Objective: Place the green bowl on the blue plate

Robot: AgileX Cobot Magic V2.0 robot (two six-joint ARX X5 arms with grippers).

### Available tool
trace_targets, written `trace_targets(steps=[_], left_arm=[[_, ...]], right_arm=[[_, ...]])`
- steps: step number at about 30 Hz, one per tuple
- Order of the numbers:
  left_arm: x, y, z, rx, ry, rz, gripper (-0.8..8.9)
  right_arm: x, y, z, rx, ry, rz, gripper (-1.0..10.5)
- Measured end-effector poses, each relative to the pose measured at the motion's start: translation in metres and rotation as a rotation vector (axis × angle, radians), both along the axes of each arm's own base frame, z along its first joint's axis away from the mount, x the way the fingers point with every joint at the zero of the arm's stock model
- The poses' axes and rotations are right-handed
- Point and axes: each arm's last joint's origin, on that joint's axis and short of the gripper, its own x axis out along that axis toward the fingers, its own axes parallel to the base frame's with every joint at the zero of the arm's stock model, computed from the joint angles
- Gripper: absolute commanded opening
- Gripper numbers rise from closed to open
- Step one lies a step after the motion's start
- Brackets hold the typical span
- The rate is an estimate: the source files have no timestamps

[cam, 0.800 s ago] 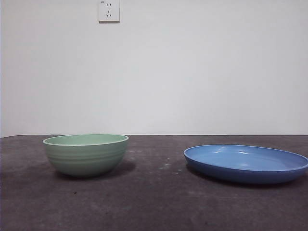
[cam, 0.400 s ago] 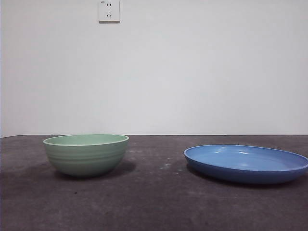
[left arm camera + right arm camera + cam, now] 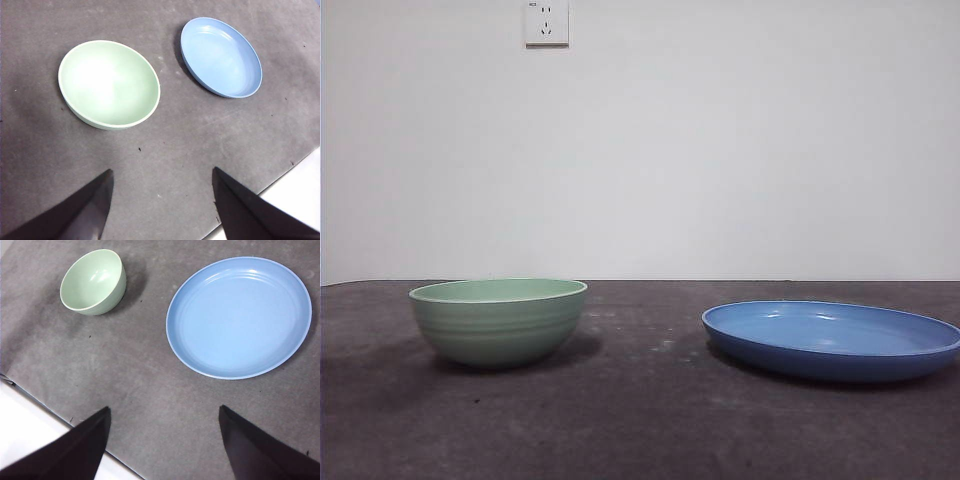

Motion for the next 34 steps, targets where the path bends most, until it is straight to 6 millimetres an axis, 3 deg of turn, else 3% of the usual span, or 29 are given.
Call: trace_targets(steps=[10,16,21,29,34], left_arm=[[0.026,-0.004,0.0,-0.007,0.029,0.031,3.2],[0.057,-0.013,0.016,0.066,0.033,0.074,3.14],[0.091,-0.025,0.016,0.147,0.067,0.099,3.12],[0.145,-0.046,-0.02,0.305,0.146,0.152,3.11],[0.168,-0.058,-0.048,0.328,0.199,0.126,3.11]], right_arm=[[0.0,0.0,0.0,0.0,-0.004,0.0,3.5],[0.0,0.001,0.0,0.0,-0.004,0.006,3.5],[0.0,0.001,0.0,0.0,-0.005,0.007,3.5],[0.0,0.001,0.0,0.001,-0.006,0.006,3.5],[0.0,0.001,0.0,0.002,-0.005,0.006,3.5]])
